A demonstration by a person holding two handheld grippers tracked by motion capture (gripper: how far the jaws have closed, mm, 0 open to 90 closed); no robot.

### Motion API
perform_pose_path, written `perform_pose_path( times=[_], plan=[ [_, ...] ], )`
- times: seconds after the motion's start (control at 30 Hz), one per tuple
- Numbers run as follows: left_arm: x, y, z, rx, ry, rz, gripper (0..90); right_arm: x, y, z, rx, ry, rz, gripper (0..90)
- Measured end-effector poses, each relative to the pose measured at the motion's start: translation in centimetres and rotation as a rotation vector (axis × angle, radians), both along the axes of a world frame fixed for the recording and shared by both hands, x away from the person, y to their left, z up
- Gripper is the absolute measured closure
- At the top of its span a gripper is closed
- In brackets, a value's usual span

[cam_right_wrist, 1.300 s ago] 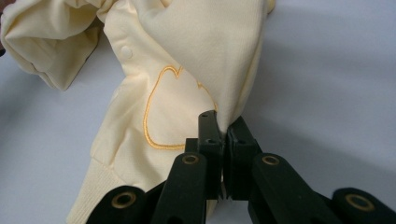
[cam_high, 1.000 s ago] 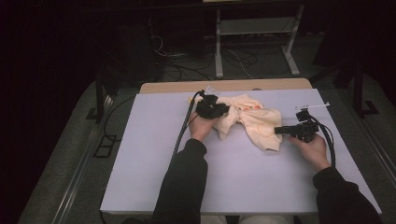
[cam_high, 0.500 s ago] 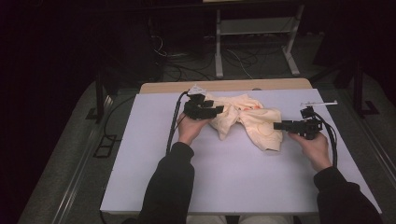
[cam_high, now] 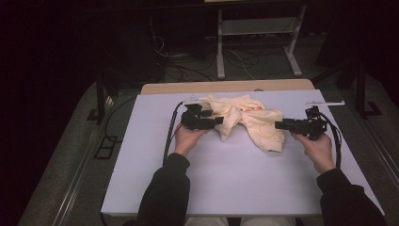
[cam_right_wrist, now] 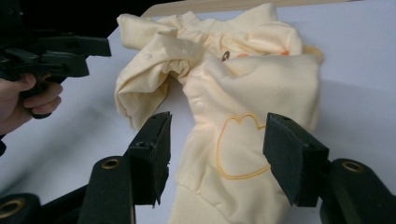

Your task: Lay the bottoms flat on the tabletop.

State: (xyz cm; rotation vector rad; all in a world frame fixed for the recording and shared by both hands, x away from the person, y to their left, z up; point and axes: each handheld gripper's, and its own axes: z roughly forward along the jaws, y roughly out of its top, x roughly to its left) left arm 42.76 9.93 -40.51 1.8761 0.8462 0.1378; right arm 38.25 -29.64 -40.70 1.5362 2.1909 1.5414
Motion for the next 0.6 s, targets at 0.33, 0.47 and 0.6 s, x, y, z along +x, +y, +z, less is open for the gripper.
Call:
perform_pose_path(
  times=[0.33, 0.47, 0.6],
  plan=[
    [-1.1, -0.3, -1.9, -0.010, 0.019, -0.048, 35.0, -0.5, 2.5, 0.1, -0.032, 0.007, 0.089, 41.1],
    [-1.2, -0.8, -2.6, 0.009, 0.028, -0.075, 39.0, -0.7, 4.0, -0.3, -0.057, 0.028, 0.149, 41.5],
    [-1.2, -1.4, -3.1, 0.012, 0.026, -0.098, 43.0, -0.7, 6.1, -1.1, -0.126, 0.071, 0.215, 43.5]
  ],
)
